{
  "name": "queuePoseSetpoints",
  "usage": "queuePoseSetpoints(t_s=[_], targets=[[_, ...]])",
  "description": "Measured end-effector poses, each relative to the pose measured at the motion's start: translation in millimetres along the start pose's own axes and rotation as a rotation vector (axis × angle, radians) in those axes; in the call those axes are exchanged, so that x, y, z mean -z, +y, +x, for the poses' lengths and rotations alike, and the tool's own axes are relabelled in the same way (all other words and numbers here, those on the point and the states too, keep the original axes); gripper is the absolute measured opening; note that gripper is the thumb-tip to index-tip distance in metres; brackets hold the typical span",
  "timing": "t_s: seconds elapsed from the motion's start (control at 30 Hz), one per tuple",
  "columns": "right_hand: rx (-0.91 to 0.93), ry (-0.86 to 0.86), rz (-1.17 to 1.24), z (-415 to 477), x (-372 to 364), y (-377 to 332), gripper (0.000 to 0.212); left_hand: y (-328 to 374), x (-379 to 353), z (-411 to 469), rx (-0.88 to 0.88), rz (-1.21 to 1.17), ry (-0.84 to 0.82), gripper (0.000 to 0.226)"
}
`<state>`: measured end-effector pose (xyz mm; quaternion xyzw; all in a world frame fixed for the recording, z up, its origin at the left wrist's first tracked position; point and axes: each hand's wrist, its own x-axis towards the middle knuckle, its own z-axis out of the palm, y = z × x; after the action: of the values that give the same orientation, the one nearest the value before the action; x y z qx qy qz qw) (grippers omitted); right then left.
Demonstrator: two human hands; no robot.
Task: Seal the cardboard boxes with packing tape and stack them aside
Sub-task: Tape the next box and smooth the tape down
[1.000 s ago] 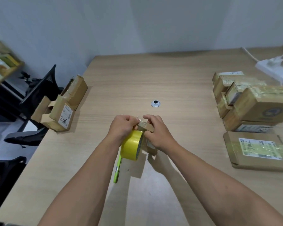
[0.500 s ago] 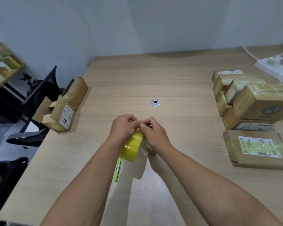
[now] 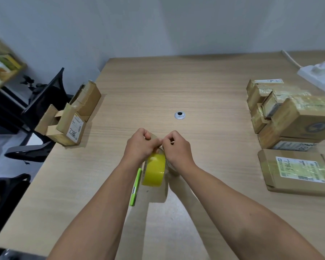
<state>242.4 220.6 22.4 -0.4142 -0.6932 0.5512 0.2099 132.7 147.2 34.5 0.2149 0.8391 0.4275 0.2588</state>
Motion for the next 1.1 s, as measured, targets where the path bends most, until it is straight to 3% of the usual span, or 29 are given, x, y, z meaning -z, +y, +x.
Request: queuePoseSetpoints(t_s=[0.17, 0.33, 0.5, 0.63, 0.77, 0.87, 1.0, 1.1], targets=[[0.003, 0.012, -0.063, 1, -2, -4, 0.014, -4, -1, 1, -0.009, -0.092, -0.057, 0.045], [-0.115, 0.077, -0.083, 9, -6, -9, 0.017, -11, -5, -6, -0.044, -0.250, -0.134, 0.043], [-0.028, 0.077, -0.202, 7, -13, -7, 0.030, -32, -2, -21, -0.161, -0.288, -0.189, 0.049], [-0.040, 0.062, -0.117, 11, -13, -4, 0.017, -47, 1, -33, -0.144, -0.326, -0.231, 0.072], [0.017, 0.065, -0.147, 19, -9, -3, 0.007, -59, 4, -42, -0.096, -0.383, -0.405, 0.095], [0.155, 0.152, -0.250, 23, -8, 1, 0.012, -60, 1, -45, 0.024, -0.542, -0.407, 0.086], [0.251, 0.136, -0.456, 28, -3, 3, 0.024, -58, -4, -38, 0.085, -0.578, -0.433, 0.069], [0.322, 0.211, -0.420, 33, 3, 2, 0.019, -51, -7, -34, 0.111, -0.559, -0.467, 0.057]])
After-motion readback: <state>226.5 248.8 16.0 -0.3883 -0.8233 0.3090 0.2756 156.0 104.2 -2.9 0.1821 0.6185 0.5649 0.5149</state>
